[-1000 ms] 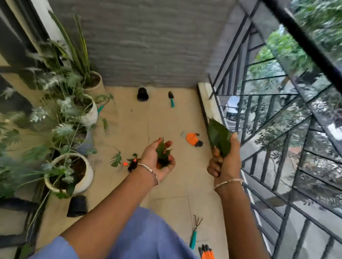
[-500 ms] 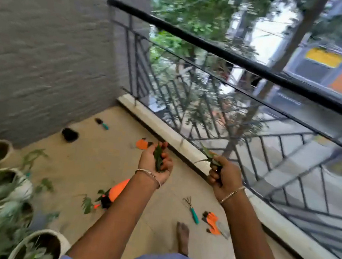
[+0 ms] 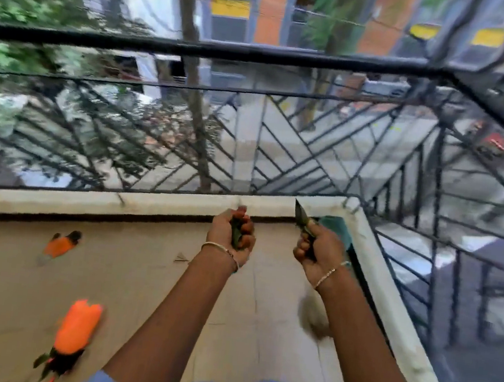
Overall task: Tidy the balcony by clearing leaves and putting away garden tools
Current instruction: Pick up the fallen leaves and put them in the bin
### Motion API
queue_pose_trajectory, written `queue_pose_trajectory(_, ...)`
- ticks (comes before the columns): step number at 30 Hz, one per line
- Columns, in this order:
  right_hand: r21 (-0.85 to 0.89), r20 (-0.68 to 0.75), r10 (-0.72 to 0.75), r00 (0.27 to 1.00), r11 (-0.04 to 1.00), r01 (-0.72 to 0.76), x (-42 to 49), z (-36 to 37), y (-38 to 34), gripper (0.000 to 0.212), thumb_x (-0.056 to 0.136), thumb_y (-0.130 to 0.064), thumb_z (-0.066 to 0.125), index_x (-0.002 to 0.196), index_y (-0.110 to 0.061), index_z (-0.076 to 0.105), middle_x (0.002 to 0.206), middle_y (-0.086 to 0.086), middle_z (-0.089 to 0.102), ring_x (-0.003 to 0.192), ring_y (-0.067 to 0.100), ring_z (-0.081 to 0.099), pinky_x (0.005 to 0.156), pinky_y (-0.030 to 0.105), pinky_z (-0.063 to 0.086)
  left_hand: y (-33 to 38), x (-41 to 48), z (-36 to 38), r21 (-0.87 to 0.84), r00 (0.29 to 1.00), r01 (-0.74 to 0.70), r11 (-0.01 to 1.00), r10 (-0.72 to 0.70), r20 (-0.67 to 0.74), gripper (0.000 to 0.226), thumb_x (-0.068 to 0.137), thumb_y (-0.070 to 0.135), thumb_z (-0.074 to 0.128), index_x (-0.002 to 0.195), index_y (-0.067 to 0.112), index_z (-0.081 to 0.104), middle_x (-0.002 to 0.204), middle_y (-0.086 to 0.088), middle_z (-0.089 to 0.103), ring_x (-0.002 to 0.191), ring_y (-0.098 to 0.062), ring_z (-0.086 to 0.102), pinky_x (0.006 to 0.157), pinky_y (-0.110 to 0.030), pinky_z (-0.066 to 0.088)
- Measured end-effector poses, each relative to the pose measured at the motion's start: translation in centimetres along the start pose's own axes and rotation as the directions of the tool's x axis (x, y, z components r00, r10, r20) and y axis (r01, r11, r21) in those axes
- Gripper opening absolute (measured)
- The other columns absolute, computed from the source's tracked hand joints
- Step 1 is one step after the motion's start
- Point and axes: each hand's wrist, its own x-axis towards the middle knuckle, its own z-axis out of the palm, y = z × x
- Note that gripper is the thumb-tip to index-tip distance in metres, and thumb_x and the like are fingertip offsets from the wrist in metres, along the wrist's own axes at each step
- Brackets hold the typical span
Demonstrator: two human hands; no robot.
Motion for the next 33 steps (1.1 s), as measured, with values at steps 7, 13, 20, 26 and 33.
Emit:
queue_pose_trajectory(7,0.132,-0.261,-0.027,0.965,0.989,0.063,-3.2,-16.4,-4.4,0.023,0.101,-0.031,0.048,0.083,-0.017,0.051,0.048,-0.004,0.034,0.038,0.009,0.025,0.036,0.017,0.021,-15.5,-0.1,8.3,0.253,0.98,0.172,0.952,-0.191,0.052,0.025,0.102,0.015,0.042,0.078,0.016,0.05,0.047,0.004,0.051,0.035,-0.003,0.046,0.025,-0.014,0.016)
queue_pose_trajectory(13,0.243,-0.486,-0.032,0.873,0.955,0.171,-8.4,-32.3,-7.3,0.027,0.096,-0.036,0.056,0.076,-0.019,0.05,0.051,-0.001,0.037,0.037,0.01,0.029,0.036,0.017,0.023,-30.9,-1.7,11.8,0.412,0.92,0.348,0.842,-0.391,0.022,0.022,0.101,0.016,0.047,0.079,0.02,0.047,0.042,0.008,0.035,0.03,-0.002,0.035,0.026,-0.015,0.015)
queue_pose_trajectory(20,0.387,-0.673,0.141,0.726,0.904,0.184,-12.7,-46.9,-5.1,0.02,0.091,-0.03,0.052,0.076,-0.017,0.051,0.055,0.001,0.04,0.038,0.012,0.032,0.038,0.017,0.024,-46.1,-2.7,11.8,0.582,0.847,0.493,0.647,-0.511,-0.148,0.023,0.097,0.015,0.043,0.074,0.016,0.048,0.045,0.004,0.028,0.03,-0.009,0.021,0.032,-0.011,0.015)
queue_pose_trajectory(26,0.497,-0.741,0.343,0.577,0.858,0.128,-12.3,-56.1,0.3,0.017,0.094,-0.015,0.048,0.077,-0.013,0.051,0.06,0.005,0.045,0.042,0.014,0.038,0.036,0.017,0.032,-55.3,-0.7,8.6,0.626,0.805,0.58,0.521,-0.487,-0.34,0.021,0.092,0.021,0.048,0.076,0.011,0.055,0.06,-0.001,0.033,0.041,-0.013,0.032,0.038,-0.013,0.03)
queue_pose_trajectory(33,0.606,-0.743,0.501,0.444,0.785,0.129,-7.8,-65.6,8.3,0.021,0.095,-0.012,0.051,0.075,-0.011,0.051,0.059,0.006,0.051,0.033,0.01,0.045,0.033,0.014,0.032,-66.3,4.6,3.7,0.597,0.728,0.678,0.429,-0.505,-0.464,0.022,0.088,0.006,0.042,0.067,0.012,0.044,0.034,-0.002,0.042,0.056,-0.024,0.037,0.071,-0.034,0.047)
